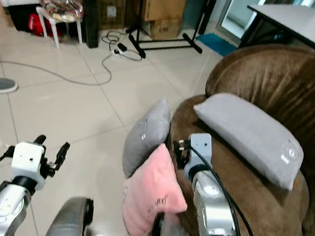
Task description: Move the pillow to the sofa from floor
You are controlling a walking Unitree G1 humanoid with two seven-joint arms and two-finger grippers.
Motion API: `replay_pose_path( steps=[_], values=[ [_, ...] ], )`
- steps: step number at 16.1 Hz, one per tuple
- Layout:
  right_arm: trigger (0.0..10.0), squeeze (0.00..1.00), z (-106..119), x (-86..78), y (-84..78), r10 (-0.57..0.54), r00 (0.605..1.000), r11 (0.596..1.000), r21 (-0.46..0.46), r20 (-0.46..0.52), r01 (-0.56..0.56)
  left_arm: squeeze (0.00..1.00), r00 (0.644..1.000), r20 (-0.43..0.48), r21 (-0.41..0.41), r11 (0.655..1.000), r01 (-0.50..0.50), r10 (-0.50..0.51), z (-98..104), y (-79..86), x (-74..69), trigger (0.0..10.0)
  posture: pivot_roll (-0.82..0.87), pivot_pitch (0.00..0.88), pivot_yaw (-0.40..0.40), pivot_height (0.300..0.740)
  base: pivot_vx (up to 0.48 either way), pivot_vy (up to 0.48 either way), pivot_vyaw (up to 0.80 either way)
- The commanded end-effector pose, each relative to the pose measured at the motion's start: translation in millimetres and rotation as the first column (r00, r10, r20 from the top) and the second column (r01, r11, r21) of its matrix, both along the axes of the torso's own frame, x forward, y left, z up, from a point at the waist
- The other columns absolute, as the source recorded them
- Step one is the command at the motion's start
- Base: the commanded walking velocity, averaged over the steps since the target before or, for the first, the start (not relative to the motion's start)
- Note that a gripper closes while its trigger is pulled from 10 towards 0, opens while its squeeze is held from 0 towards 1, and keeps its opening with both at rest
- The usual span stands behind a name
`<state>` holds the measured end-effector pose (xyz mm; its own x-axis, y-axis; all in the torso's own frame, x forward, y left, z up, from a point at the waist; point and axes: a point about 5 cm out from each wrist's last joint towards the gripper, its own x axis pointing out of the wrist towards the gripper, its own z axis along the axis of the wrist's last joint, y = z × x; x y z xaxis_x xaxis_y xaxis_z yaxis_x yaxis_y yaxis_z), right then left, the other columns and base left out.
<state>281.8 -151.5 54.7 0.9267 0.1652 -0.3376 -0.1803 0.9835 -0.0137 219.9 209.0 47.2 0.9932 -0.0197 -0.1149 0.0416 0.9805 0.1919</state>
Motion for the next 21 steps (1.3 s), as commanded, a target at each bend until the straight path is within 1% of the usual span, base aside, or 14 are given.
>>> replay_pose_path(
  steps=[1, 4, 7, 10, 11, 12, 13, 14, 15, 17, 19, 21],
  values=[
    [10.0, 0.0, -1, 0.9, -2.1, -0.01, 1.0, 1.0, 0.005, -0.005, 0.01, 0.0, 1.0, 0.001, -0.001, 1.0, 0.012, -0.012, -1, -1.9, -0.2, 10.0, 0.18, 0.0, -0.079, 0.55, 0.0, 0.0, 0.0],
    [10.0, 0.0, -1, 0.5, -1.5, 0.001, 1.0, 1.0, -0.001, -0.009, -0.001, 0.0, 1.0, -0.008, 0.0, 1.0, 0.008, -0.008, -6, 1.6, -1.3, 10.0, 0.18, 0.0, -0.081, 0.521, 0.0, 0.0, 0.0],
    [10.0, 0.0, -1, 0.7, 2.0, 0.035, 0.999, 0.999, 0.008, -0.009, -0.035, 0.0, 1.0, -0.023, -0.001, 1.0, 0.002, -0.002, -13, 3.6, -0.4, 10.0, 0.18, 0.0, -0.088, 0.521, 0.0, 0.0, 0.0],
    [10.0, 0.0, -2, 1.2, 3.6, 0.045, 0.999, 0.999, 0.002, -0.015, -0.045, 0.0, 1.0, -0.025, -0.003, 1.0, -0.005, 0.005, -15, 4.6, -0.1, 10.0, 0.18, 0.0, -0.096, 0.521, 0.0, 0.0, 0.0],
    [10.0, 0.0, -2, 2.8, 5.0, 0.06, 0.998, 0.998, -0.007, -0.021, -0.06, 0.0, 1.0, -0.023, -0.005, 1.0, -0.009, 0.009, -17, 4.2, -1.0, 10.0, 0.18, 0.0, -0.099, 0.521, 0.0, 0.0, 0.0],
    [10.0, 0.0, -4, 4.4, 8.7, 0.096, 0.995, 0.995, -0.026, -0.036, -0.097, 0.0, 1.0, -0.023, -0.007, 1.0, -0.01, 0.01, -18, 3.9, -2.0, 10.0, 0.18, 0.0, -0.104, 0.521, 0.0, 0.0, 0.0],
    [10.0, 0.0, -6, 5.3, 12.2, 0.124, 0.991, 0.992, -0.026, -0.046, -0.125, 0.0, 1.0, -0.022, -0.007, 1.0, -0.009, 0.009, -19, 3.8, -2.5, 10.0, 0.18, 0.0, -0.103, 0.521, 0.0, 0.0, 0.0],
    [10.0, 0.09, -7, 6.1, 17.4, 0.163, 0.985, 0.986, -0.013, -0.053, -0.164, 0.0, 1.0, -0.022, -0.007, 1.0, -0.007, 0.007, -20, 3.5, -3.1, 10.0, 0.18, 0.0, -0.105, 0.521, 0.0, 0.0, 0.0],
    [10.0, 1.0, -6, 7.3, 19.3, 0.166, 0.985, 0.986, -0.005, -0.05, -0.167, 0.0, 1.0, -0.022, -0.006, 1.0, -0.006, 0.006, -20, 3.2, -3.6, 10.0, 0.18, 0.0, -0.108, 0.521, 0.0, 0.0, 0.0],
    [10.0, 1.0, -5, 12.5, 24.9, 0.161, 0.986, 0.986, 0.042, -0.044, -0.159, 0.0, 1.0, -0.016, 0.003, 1.0, 0.003, -0.003, -17, 4.5, -1.7, 10.0, 0.18, 0.0, -0.12, 0.521, 0.0, 0.0, 0.0],
    [10.0, 1.0, -8, 17.2, 28.6, 0.152, 0.986, 0.987, 0.058, -0.065, -0.148, 0.0, 1.0, 0.016, 0.014, 1.0, 0.02, -0.02, -1, 0.5, 0.2, 10.0, 0.16, 0.0, -0.117, 0.521, 0.0, 0.0, 0.0],
    [10.0, 1.0, -14, 23.6, 29.6, 0.141, 0.986, 0.989, 0.044, -0.091, -0.138, 0.0, 0.996, 0.05, 0.041, 0.997, 0.067, -0.069, 18, -10.2, 2.8, 10.0, 0.17, 0.0, -0.117, 0.521, 0.0, 0.0, 0.0]
  ],
)
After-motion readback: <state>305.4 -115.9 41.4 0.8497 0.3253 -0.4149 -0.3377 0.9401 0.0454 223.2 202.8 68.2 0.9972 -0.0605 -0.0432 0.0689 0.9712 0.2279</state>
